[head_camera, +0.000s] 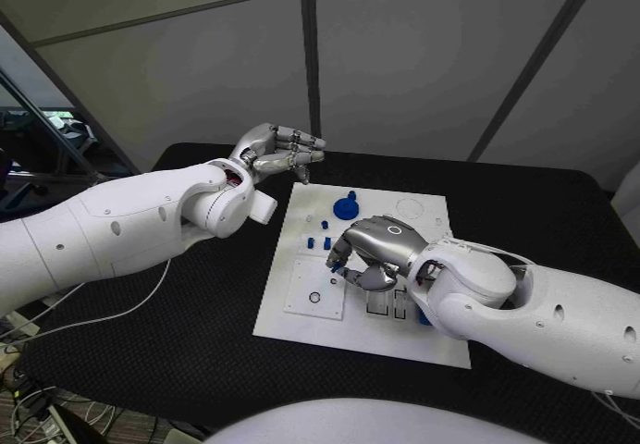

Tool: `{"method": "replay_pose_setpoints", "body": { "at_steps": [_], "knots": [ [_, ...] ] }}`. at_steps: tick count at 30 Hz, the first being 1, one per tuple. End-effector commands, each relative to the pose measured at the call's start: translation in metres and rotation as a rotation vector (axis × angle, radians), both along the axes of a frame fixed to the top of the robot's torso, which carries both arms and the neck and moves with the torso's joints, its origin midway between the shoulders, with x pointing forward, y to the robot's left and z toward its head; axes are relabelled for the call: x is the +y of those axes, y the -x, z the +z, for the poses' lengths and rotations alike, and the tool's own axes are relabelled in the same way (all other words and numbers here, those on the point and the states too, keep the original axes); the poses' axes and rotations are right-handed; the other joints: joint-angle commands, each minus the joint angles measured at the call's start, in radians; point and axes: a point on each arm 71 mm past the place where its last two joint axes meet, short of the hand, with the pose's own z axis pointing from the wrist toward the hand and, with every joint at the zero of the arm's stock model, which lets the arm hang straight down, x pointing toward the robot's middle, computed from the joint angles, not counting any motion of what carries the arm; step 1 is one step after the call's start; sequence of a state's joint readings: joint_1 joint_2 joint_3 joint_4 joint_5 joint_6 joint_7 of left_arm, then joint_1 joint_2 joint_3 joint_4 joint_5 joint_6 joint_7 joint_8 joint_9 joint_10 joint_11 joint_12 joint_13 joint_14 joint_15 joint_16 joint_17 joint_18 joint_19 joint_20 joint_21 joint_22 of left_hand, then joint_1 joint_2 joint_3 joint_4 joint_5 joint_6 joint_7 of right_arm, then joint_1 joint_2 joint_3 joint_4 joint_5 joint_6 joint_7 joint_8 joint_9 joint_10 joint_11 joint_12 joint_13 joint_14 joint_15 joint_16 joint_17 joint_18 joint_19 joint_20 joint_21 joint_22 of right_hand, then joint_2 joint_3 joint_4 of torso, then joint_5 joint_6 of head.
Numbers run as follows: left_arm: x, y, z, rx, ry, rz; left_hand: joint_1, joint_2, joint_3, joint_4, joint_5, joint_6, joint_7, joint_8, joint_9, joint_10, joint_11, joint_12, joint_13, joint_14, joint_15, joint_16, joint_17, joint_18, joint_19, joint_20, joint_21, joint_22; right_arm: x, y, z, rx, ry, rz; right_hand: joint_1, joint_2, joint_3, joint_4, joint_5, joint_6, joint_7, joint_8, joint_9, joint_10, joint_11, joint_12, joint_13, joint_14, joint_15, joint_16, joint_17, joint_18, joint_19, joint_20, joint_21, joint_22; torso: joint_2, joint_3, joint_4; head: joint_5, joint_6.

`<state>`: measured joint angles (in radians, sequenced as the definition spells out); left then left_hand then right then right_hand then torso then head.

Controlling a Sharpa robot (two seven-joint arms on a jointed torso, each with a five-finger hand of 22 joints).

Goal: Assemble the parts on the task board

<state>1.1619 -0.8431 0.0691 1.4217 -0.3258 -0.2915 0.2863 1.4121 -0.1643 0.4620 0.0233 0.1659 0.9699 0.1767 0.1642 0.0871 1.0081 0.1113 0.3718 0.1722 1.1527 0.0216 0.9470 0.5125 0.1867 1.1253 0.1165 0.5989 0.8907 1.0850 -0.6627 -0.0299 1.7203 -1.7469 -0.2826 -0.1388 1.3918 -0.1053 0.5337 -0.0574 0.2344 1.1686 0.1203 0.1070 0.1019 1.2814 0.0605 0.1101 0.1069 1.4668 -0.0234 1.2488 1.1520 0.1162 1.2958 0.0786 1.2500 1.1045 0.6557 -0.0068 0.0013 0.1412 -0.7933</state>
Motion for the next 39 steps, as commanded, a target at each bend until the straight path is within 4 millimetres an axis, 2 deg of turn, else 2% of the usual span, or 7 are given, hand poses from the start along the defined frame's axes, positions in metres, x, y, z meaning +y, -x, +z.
{"method": "replay_pose_setpoints", "body": {
  "at_steps": [1, 10, 14, 20, 28, 33, 39],
  "knots": [
    [-0.002, 0.0, 0.001, 0.001, 0.008, -0.018, -0.005, 0.008, -0.003, -0.005, 0.001, -0.002, 0.003, 0.002, -0.002, -0.007, -0.002, 0.003, 0.001, -0.007, 0.003, -0.005, -0.001, -0.005, -0.004, 0.001, -0.004, -0.001, 0.003, 0.001, -0.008, 0.019, 0.025, 0.024, -0.007, 0.002, 0.008, 0.0, 0.008, 0.0, 0.01, -0.002, 0.001, 0.005, -0.004, -0.007, 0.0, 0.043, -0.003, 0.003, -0.001, -0.015, 0.002, -0.001, 0.002, -0.001, 0.0, -0.0009, 0.0024, 0.009, -0.006],
    [-0.006, -0.001, -0.001, 0.013, 0.007, -0.027, -0.005, 0.009, -0.004, -0.007, 0.001, -0.007, 0.005, 0.0, -0.003, -0.012, 0.0, 0.005, 0.001, -0.009, 0.004, -0.006, -0.003, -0.005, -0.004, 0.002, -0.006, -0.002, 0.014, 0.002, -0.021, 0.024, 0.068, 0.019, -0.007, 0.003, 0.009, -0.001, 0.009, -0.003, 0.011, -0.004, 0.001, 0.002, -0.003, -0.009, 0.0, 0.043, -0.002, 0.005, 0.0, -0.015, 0.0, 0.0, 0.002, -0.002, 0.001, 0.0001, 0.0031, 0.028, -0.021],
    [-0.006, -0.001, -0.001, 0.014, 0.006, -0.027, -0.004, 0.009, -0.005, -0.008, 0.001, -0.008, 0.005, 0.0, -0.003, -0.014, 0.0, 0.006, 0.002, -0.01, 0.005, -0.007, -0.004, -0.005, -0.005, 0.002, -0.007, -0.002, 0.015, 0.0, -0.024, 0.027, 0.091, 0.008, -0.011, 0.003, 0.006, -0.001, 0.005, -0.004, 0.012, -0.005, 0.002, 0.002, -0.002, -0.01, 0.001, 0.043, -0.001, 0.008, 0.003, -0.015, 0.0, 0.001, 0.004, 0.0, 0.002, 0.0004, 0.0007, 0.034, -0.026],
    [-0.006, 0.0, 0.0, 0.014, 0.007, -0.029, -0.003, 0.009, -0.005, -0.009, 0.001, -0.009, 0.005, 0.0, -0.003, -0.015, 0.0, 0.007, 0.002, -0.011, 0.005, -0.007, -0.004, -0.005, -0.005, 0.002, -0.008, -0.003, 0.015, -0.002, -0.026, 0.022, 0.113, -0.005, -0.013, 0.003, 0.005, 0.0, 0.003, -0.004, 0.012, -0.005, 0.002, 0.001, -0.002, -0.011, 0.002, 0.043, -0.001, 0.008, 0.002, -0.015, 0.0, 0.001, 0.004, 0.001, 0.002, -0.0001, 0.0034, 0.035, -0.031],
    [-0.005, 0.0, 0.0, 0.013, 0.007, -0.029, -0.003, 0.009, -0.006, -0.009, 0.001, -0.009, 0.006, 0.0, -0.003, -0.017, 0.001, 0.008, 0.002, -0.012, 0.005, -0.008, -0.005, -0.005, -0.006, 0.002, -0.009, -0.003, 0.011, -0.004, -0.028, 0.002, 0.128, -0.028, -0.013, 0.003, 0.005, 0.0, 0.003, -0.004, 0.012, -0.005, 0.002, 0.001, -0.002, -0.011, 0.002, 0.043, -0.001, 0.008, 0.002, -0.015, 0.0, 0.001, 0.004, 0.001, 0.0, 0.0003, 0.0014, 0.039, -0.037],
    [-0.005, 0.0, 0.0, 0.013, 0.007, -0.028, -0.003, 0.009, -0.006, -0.009, 0.001, -0.009, 0.006, 0.0, -0.003, -0.017, 0.001, 0.008, 0.002, -0.012, 0.005, -0.008, -0.005, -0.005, -0.006, 0.002, -0.009, -0.003, 0.01, -0.005, -0.028, 0.001, 0.134, -0.031, -0.013, 0.003, 0.005, -0.001, 0.002, -0.004, 0.012, -0.005, 0.002, 0.001, -0.002, -0.011, 0.002, 0.043, -0.001, 0.01, 0.005, -0.015, 0.001, 0.002, 0.005, 0.003, 0.001, -0.0003, 0.0008, 0.038, -0.036],
    [-0.006, 0.0, 0.0, 0.012, 0.008, -0.03, -0.003, 0.009, -0.006, -0.009, 0.001, -0.009, 0.006, 0.0, -0.003, -0.017, 0.001, 0.008, 0.002, -0.012, 0.005, -0.008, -0.005, -0.005, -0.006, 0.002, -0.009, -0.003, 0.012, -0.005, -0.028, 0.0, 0.136, -0.03, -0.013, 0.003, 0.005, -0.001, 0.002, -0.004, 0.012, -0.005, 0.002, 0.001, -0.002, -0.011, 0.002, 0.043, -0.001, 0.01, 0.005, -0.015, 0.001, 0.002, 0.005, 0.003, 0.001, 0.0001, 0.0023, 0.037, -0.037]
  ]
}}
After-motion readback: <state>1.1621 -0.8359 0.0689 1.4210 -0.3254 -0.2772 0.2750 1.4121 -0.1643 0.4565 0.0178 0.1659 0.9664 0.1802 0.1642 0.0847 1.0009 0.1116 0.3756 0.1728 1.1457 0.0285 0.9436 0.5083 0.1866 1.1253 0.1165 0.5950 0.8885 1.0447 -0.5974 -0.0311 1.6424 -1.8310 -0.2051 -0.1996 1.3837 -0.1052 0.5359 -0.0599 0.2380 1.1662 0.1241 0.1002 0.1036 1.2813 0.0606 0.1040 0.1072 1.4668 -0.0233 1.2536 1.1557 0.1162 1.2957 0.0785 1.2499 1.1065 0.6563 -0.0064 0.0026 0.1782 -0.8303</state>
